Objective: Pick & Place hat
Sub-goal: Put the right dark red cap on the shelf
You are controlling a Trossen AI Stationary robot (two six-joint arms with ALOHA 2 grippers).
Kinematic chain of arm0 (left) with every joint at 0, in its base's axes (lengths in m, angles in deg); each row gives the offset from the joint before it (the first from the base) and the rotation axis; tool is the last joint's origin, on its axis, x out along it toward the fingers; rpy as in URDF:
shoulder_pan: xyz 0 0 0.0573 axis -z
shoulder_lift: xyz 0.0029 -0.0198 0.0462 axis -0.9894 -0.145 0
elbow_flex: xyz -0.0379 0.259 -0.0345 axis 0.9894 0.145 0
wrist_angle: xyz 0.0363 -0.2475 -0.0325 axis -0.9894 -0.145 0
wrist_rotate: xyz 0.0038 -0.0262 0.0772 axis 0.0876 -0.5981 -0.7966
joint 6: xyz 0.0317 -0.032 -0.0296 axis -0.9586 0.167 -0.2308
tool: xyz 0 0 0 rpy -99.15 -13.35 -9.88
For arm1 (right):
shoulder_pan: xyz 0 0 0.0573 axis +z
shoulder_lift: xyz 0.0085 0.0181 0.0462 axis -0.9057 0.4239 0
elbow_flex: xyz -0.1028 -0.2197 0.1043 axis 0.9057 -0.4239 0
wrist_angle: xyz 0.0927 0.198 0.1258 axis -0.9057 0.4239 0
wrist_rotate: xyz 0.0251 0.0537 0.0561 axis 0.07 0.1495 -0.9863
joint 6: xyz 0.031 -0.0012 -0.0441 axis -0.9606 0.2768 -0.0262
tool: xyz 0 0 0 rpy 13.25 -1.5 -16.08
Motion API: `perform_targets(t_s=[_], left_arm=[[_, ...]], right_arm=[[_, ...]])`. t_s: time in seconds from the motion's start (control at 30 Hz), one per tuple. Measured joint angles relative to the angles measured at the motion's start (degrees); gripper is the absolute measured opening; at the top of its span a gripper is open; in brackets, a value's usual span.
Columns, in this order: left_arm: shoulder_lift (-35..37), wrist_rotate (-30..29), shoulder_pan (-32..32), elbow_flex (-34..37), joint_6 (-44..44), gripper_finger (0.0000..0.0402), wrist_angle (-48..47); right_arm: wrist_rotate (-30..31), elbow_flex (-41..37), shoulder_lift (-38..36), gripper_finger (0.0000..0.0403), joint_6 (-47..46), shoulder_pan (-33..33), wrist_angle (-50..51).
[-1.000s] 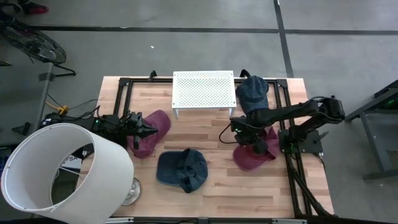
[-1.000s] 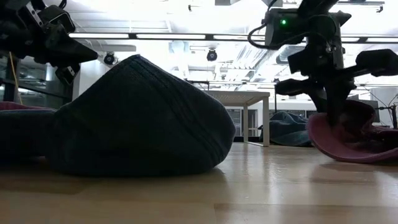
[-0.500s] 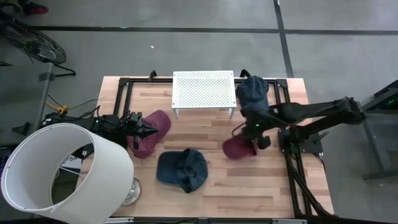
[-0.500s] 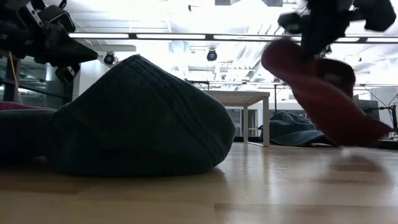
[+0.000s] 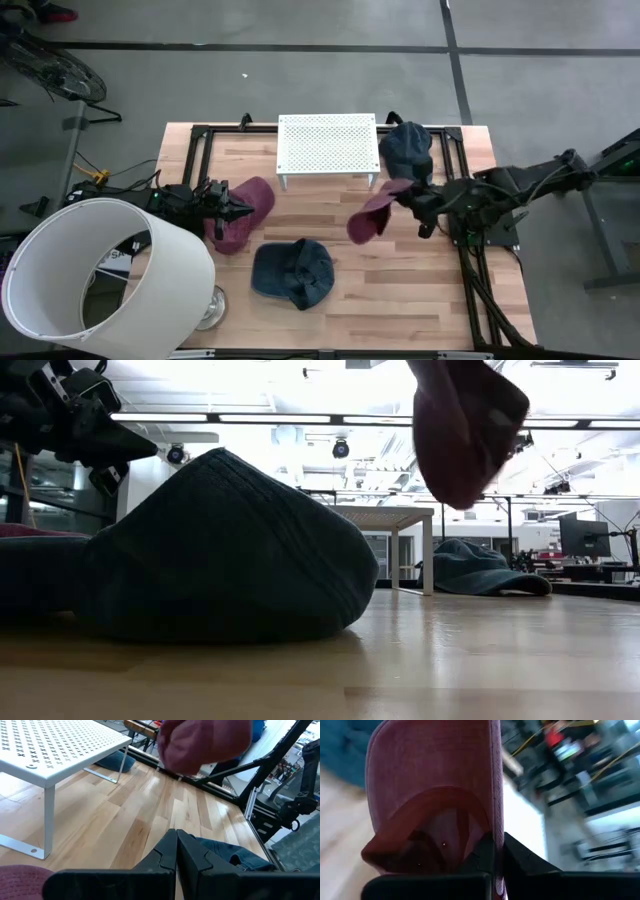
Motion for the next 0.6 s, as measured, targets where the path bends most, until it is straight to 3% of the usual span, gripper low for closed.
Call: perform_targets(t_s=[0.23,0.33,0.6], left_arm=[[0.0,0.0,0.0,0.0,0.0,0.0001,0.0],[0.0,0.0,0.0,0.0,0.0,0.0001,0.0],[0.0,0.0,0.0,0.0,0.0,0.0001,0.0]], right_arm=[[12.0,0.0,1.7,0.0006,16.4,4.5,-9.3],[12.9,-0.4,3.0,0.0006,21.3,5.2,-14.2],[12.4,-17.2,5.6,0.0006,49.5,7.0,-55.2]])
